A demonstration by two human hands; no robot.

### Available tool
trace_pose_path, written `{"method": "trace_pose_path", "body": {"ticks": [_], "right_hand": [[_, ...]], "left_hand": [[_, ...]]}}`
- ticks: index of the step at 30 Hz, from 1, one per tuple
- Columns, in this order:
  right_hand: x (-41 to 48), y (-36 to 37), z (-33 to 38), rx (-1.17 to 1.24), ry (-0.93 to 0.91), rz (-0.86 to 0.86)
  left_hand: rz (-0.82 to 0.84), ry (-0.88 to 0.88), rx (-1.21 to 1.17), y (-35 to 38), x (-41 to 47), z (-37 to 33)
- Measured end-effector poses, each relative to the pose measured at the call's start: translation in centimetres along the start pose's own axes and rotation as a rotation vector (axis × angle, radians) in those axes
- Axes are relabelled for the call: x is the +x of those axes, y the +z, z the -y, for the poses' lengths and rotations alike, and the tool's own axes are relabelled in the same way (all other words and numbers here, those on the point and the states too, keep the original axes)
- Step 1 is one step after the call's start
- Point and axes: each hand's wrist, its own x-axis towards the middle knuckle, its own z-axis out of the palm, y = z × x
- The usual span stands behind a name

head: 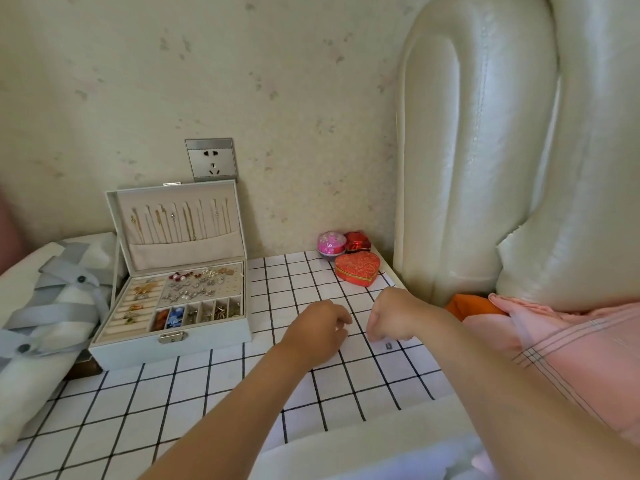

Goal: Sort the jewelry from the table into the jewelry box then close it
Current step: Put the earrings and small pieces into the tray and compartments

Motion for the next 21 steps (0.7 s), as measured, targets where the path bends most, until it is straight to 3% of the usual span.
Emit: {"method": "trace_pose_path", "body": {"ticks": [7, 11, 13, 17, 21], "right_hand": [[-1.0, -1.2, 0.4, 0.411, -0.018, 0.011], [-1.5, -1.5, 0.1, 0.5, 0.004, 0.064], [-1.5, -1.6, -0.2, 0.424, 0.017, 0.063], [-1.9, -2.1, -0.3, -0.053, 0.052, 0.037], [-1.8, -1.6, -0.4, -0.184, 0.12, 0.101]], "left_hand": [[-0.148, -0.045, -0.269, -0.1, 0.3, -1.5], [-0.152, -0.068, -0.298, -0.1, 0.3, -1.7], [-0.149, -0.087, -0.246, -0.2, 0.2, -1.8], [-0.1, -0.075, -0.197, -0.4, -0.1, -2.0], [-0.051, -0.06, -0.143, -0.2, -0.3, -2.1]]}}
